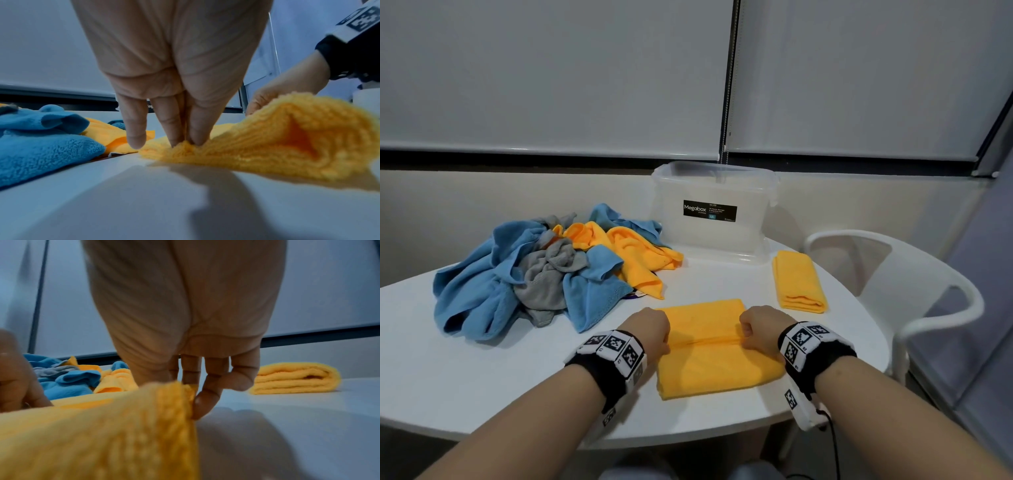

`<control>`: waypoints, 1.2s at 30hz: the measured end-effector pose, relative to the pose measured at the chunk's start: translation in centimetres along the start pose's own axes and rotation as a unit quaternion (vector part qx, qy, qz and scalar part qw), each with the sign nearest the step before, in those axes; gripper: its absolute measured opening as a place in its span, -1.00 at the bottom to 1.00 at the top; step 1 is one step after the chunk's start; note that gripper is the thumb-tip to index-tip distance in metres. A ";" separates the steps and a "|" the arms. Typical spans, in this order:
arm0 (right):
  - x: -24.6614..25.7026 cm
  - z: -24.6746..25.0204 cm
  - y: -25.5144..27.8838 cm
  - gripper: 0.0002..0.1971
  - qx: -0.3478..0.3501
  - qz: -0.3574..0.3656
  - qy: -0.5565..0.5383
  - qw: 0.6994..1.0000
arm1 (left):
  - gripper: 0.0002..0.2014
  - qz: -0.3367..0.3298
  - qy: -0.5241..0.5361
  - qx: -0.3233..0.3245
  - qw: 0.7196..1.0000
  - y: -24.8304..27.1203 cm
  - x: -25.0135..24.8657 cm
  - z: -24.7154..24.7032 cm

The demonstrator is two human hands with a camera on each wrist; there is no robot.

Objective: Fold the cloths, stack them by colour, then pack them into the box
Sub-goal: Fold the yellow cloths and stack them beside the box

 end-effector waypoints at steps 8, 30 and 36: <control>-1.5 1.0 1.0 -0.76 -0.068 -0.005 -0.107 0.992 | -0.77 -0.016 -0.015 0.004 1.000 -0.6 0.4 -0.4; 6.1 -4.9 4.2 -0.24 0.154 0.055 0.014 0.986 | 0.53 -0.039 -0.001 0.108 0.993 3.3 -0.2 -4.6; 4.3 -4.5 4.8 -0.25 0.154 0.032 0.020 0.987 | 0.36 -0.051 -0.009 0.098 0.994 3.4 0.5 -4.6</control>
Point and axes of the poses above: each hand's wrist, its own y-axis away from the middle knuckle, its own z-axis out of the back of the hand, x = y × z, the point moved 7 cm from there along -y, towards the middle knuckle, and after that the axes turned 1 degree about z, right-handed, at the moved point
